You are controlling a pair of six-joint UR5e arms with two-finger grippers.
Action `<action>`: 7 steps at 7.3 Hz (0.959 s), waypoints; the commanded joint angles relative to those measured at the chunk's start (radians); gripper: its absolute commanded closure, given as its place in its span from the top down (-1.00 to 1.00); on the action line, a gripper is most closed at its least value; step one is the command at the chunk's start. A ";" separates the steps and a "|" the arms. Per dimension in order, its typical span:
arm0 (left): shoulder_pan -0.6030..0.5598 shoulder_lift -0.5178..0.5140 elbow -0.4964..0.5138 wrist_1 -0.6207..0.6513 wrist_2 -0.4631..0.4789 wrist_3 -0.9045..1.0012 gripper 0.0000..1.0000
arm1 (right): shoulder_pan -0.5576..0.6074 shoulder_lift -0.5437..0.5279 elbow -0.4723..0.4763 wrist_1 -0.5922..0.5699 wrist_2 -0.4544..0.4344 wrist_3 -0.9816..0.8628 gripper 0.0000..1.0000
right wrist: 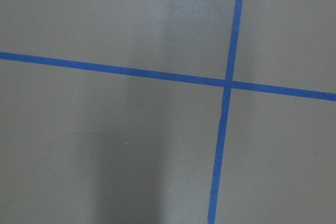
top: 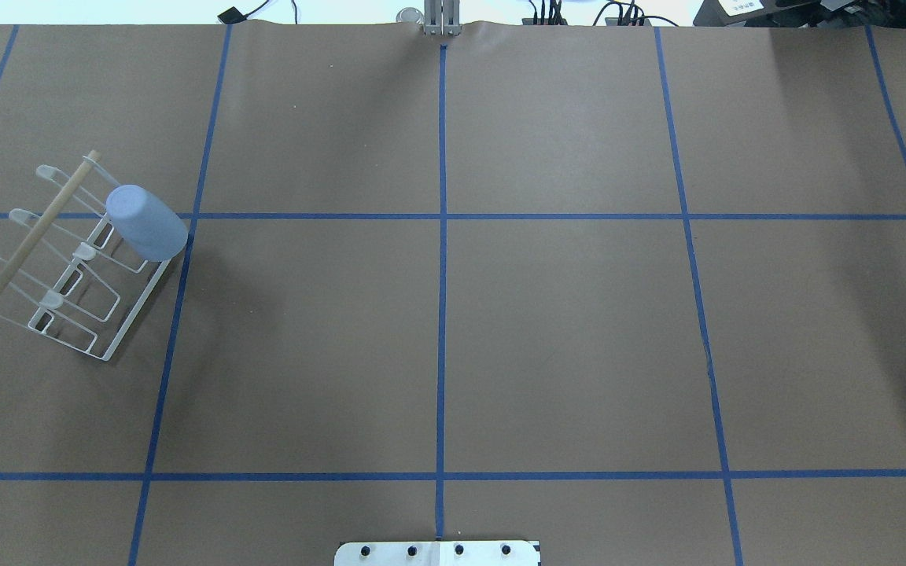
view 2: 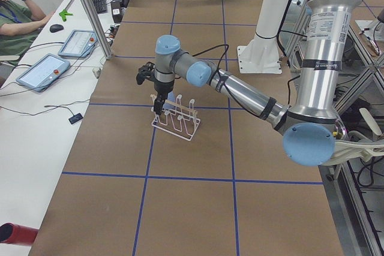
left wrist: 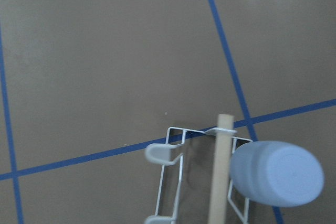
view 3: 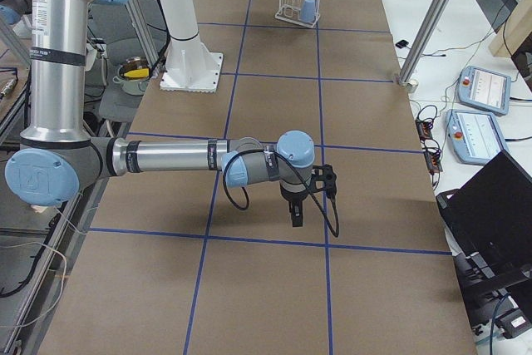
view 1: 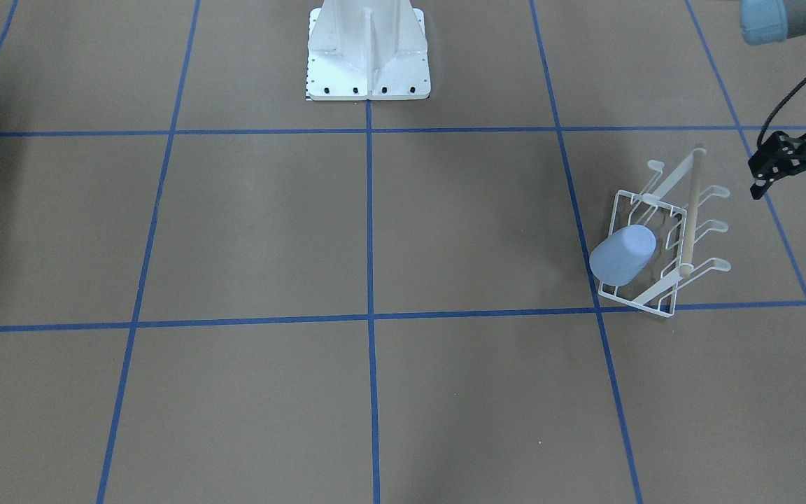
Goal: Hang cup on cup holder
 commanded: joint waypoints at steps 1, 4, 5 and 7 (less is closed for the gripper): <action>-0.171 0.065 0.084 -0.015 -0.073 0.087 0.97 | 0.028 -0.029 0.000 -0.007 -0.001 0.004 1.00; -0.301 0.070 0.269 -0.015 -0.094 0.377 0.97 | 0.074 -0.025 0.008 -0.112 -0.013 0.005 1.00; -0.306 0.068 0.316 -0.018 -0.094 0.377 0.97 | 0.083 -0.028 0.008 -0.117 -0.016 0.005 1.00; -0.310 0.103 0.321 -0.020 -0.097 0.385 0.97 | 0.107 -0.023 0.009 -0.169 -0.016 0.005 1.00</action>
